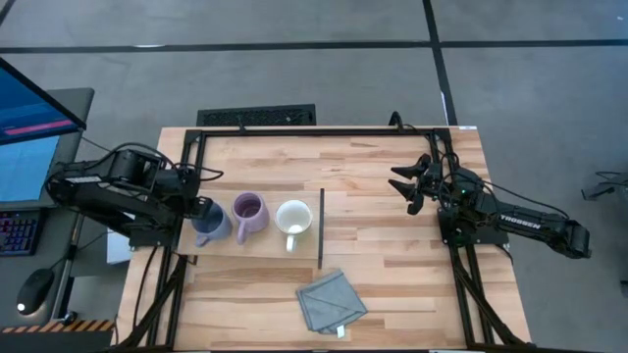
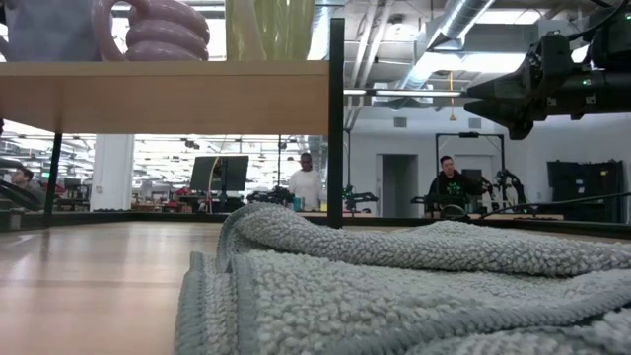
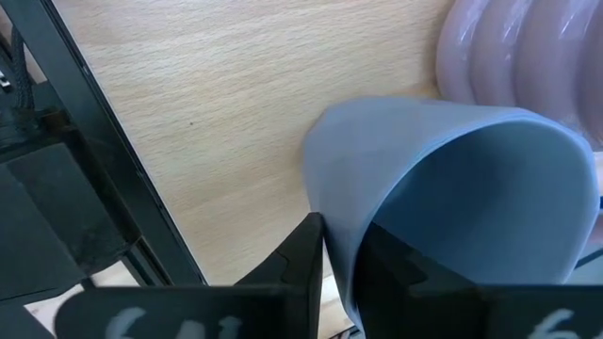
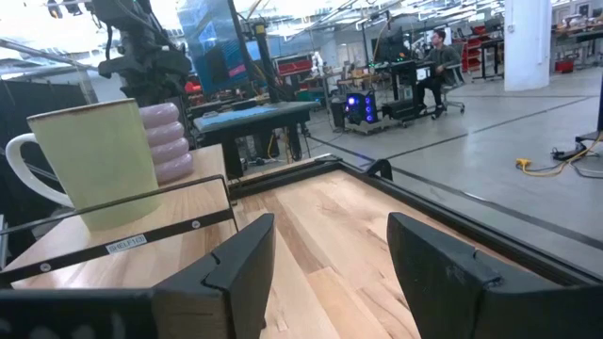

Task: Stack small to large cups/mugs on shelf
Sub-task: Put the blue mug on the shelf

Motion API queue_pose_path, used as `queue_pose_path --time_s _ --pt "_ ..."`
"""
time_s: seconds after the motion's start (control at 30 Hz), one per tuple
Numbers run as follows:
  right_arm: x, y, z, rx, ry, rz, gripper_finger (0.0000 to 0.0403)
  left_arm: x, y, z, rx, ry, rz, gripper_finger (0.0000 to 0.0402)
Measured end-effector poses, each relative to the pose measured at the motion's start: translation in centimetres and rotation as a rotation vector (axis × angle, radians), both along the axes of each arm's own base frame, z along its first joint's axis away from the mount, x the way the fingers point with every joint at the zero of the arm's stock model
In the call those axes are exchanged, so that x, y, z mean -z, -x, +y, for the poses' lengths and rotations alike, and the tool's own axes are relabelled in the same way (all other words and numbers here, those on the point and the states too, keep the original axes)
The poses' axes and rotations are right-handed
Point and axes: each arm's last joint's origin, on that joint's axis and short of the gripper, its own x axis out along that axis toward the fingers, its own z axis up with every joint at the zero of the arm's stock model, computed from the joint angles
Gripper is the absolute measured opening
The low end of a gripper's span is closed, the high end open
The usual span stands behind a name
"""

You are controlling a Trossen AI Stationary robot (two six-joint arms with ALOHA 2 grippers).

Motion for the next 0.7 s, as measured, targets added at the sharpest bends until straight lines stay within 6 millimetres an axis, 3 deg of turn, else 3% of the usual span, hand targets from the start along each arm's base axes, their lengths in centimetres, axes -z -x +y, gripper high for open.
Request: queue_pose_path --time_s 0.7 --pt "0.00 0.00 0.00 0.001 0.000 0.000 0.0230 -0.01 0.00 0.08 -0.024 -0.020 -0.003 0.0110"
